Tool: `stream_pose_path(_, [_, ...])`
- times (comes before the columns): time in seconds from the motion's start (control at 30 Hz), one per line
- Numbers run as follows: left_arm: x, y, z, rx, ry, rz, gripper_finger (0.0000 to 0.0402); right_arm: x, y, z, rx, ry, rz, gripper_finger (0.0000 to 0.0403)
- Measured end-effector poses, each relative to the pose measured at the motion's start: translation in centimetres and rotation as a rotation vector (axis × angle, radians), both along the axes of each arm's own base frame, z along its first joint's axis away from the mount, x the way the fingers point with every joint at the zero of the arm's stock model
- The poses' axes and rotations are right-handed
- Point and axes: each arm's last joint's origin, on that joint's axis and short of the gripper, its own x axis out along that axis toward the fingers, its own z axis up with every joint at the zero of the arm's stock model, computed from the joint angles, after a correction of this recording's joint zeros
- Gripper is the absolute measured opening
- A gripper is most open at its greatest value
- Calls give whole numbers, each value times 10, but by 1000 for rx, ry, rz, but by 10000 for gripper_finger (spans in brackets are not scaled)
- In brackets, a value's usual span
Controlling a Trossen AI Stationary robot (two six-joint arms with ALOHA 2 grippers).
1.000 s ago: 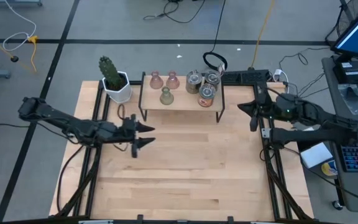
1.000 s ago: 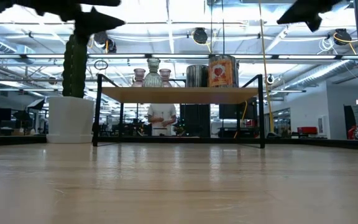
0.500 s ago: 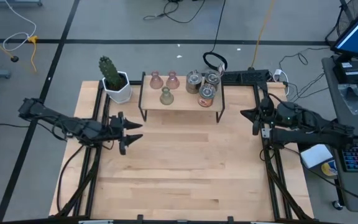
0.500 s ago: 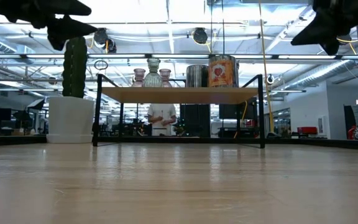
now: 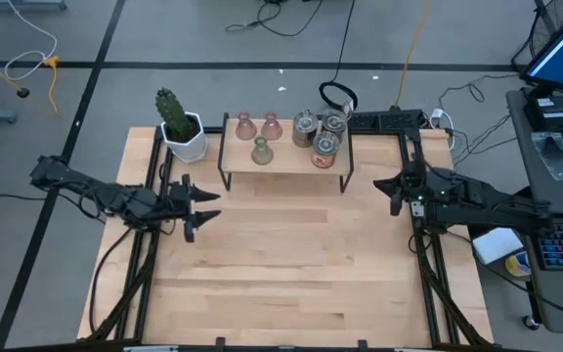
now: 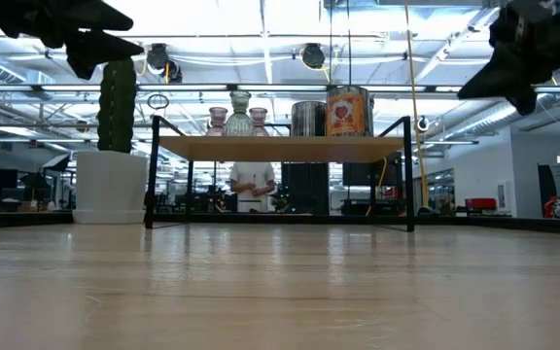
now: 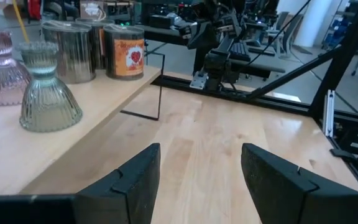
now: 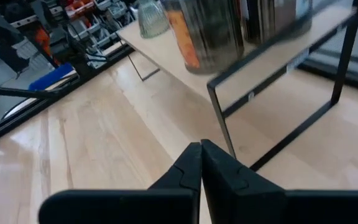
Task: Pick & Place candle stick holders
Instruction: Return to Home Position
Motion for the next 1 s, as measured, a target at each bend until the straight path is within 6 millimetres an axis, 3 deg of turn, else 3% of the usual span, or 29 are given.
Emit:
stream_pose_path(0.23, [-1, 0, -31, -25, -57, -4, 223, 9, -1, -19, 9, -27, -4, 1])
stream_pose_path(0.4, [-11, 3, -43, -13, -129, -6, 223, 11, -2, -20, -16, -42, 5, 1])
stream_pose_path(1.0, [-42, 15, -55, 14, -150, 3, 223, -16, 3, -15, -64, -159, 14, 3])
